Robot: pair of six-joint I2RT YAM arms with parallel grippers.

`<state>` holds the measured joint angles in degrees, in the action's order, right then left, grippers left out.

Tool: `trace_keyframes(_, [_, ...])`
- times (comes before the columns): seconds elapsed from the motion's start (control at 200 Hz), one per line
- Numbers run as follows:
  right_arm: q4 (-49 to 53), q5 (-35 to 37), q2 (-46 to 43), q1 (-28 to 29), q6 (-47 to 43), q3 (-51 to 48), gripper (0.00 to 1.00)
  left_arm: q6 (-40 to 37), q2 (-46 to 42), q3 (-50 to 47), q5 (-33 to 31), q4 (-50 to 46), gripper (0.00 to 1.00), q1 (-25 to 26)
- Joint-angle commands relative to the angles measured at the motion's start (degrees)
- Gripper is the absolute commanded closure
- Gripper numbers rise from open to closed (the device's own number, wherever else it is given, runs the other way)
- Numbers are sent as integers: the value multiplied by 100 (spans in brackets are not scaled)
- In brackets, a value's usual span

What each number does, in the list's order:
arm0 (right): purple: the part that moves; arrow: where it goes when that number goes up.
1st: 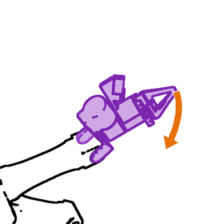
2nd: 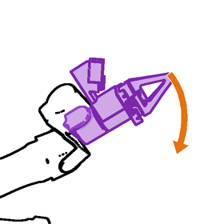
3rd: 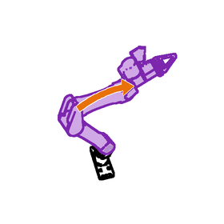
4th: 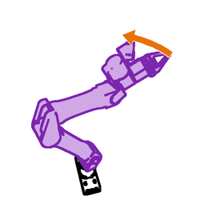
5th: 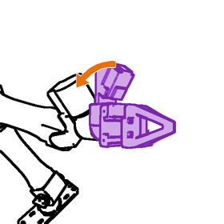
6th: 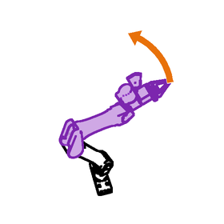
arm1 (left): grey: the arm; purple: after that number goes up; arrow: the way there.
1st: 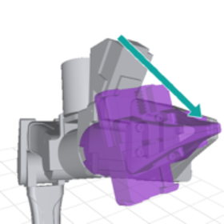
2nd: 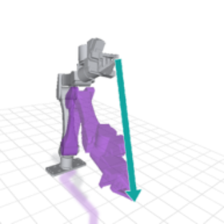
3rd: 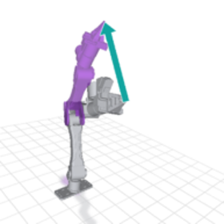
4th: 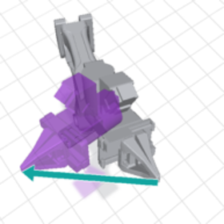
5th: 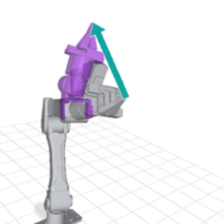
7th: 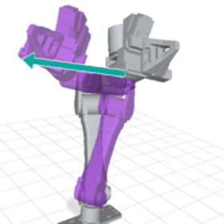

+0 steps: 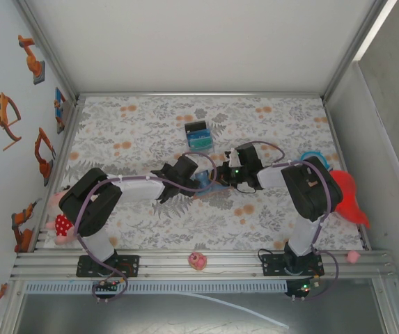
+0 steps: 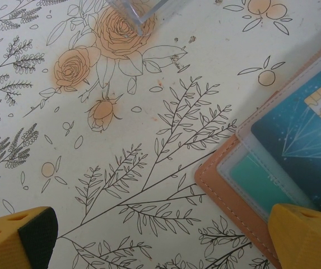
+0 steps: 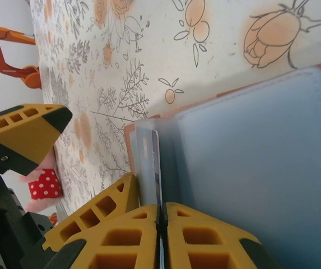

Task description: Take the credit cards out of the card holder

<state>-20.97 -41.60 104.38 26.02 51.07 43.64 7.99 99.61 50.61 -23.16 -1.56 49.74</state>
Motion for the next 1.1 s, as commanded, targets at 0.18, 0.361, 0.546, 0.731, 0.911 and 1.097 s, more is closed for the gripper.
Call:
trace_keyframes(0.18, [-392,-144,118,-71,138,-121,100,-162,123,81,-62,-363,3,-32])
trace_keyframes(0.361, [298,99,-84,-140,-343,9,100,-192,82,37,-70,-353,3,-31])
trace_keyframes(0.546, [1368,469,-360,-171,-1047,312,100,-248,-11,-7,-86,-305,3,-32])
trace_keyframes(0.731, [1789,614,-503,-242,-1345,469,100,-323,-97,-41,-54,-256,3,-37])
trace_keyframes(0.911, [1892,664,-594,-289,-1426,514,100,-437,-275,-27,30,-190,3,-40])
trace_keyframes(1.097, [1859,615,-568,-286,-1394,545,100,-423,-420,123,306,5,3,-42])
